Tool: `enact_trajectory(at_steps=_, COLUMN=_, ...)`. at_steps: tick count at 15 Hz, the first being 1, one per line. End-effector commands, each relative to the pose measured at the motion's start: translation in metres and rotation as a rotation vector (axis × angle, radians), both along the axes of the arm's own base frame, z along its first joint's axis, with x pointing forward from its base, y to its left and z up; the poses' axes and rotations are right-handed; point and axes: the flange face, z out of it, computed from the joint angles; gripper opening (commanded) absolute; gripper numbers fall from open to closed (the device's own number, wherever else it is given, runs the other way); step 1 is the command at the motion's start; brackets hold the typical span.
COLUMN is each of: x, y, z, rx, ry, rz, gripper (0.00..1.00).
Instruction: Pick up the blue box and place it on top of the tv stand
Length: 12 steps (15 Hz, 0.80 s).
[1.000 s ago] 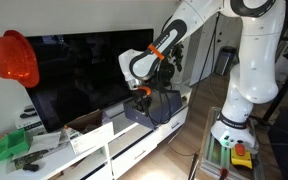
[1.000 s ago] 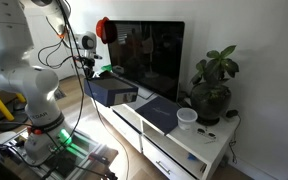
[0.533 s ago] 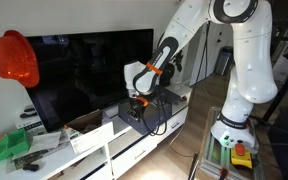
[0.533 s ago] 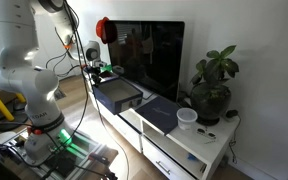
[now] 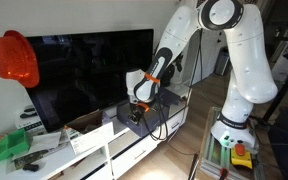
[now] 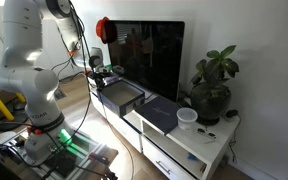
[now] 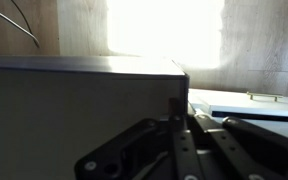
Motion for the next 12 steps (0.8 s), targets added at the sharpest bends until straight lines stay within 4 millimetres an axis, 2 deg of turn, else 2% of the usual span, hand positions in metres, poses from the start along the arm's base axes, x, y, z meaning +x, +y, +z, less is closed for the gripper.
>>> enact_trajectory(at_steps=1, x=0.016, y=-0.006, z=-0.012, rx=-0.016, ry=0.000, rz=0.059, gripper=0.01)
enact_trajectory(at_steps=7, x=0.044, y=-0.011, z=-0.024, rx=-0.012, ry=-0.008, rz=0.115, gripper=0.01)
enact_trajectory(at_steps=8, x=0.047, y=-0.010, z=-0.026, rx=-0.007, ry=-0.006, rz=0.122, gripper=0.08)
enact_trajectory(at_steps=9, x=0.049, y=-0.009, z=-0.027, rx=-0.001, ry=-0.007, rz=0.131, gripper=0.29)
enact_trajectory(at_steps=12, x=0.059, y=-0.004, z=-0.011, rx=0.024, ry=-0.057, rz=0.152, gripper=0.48)
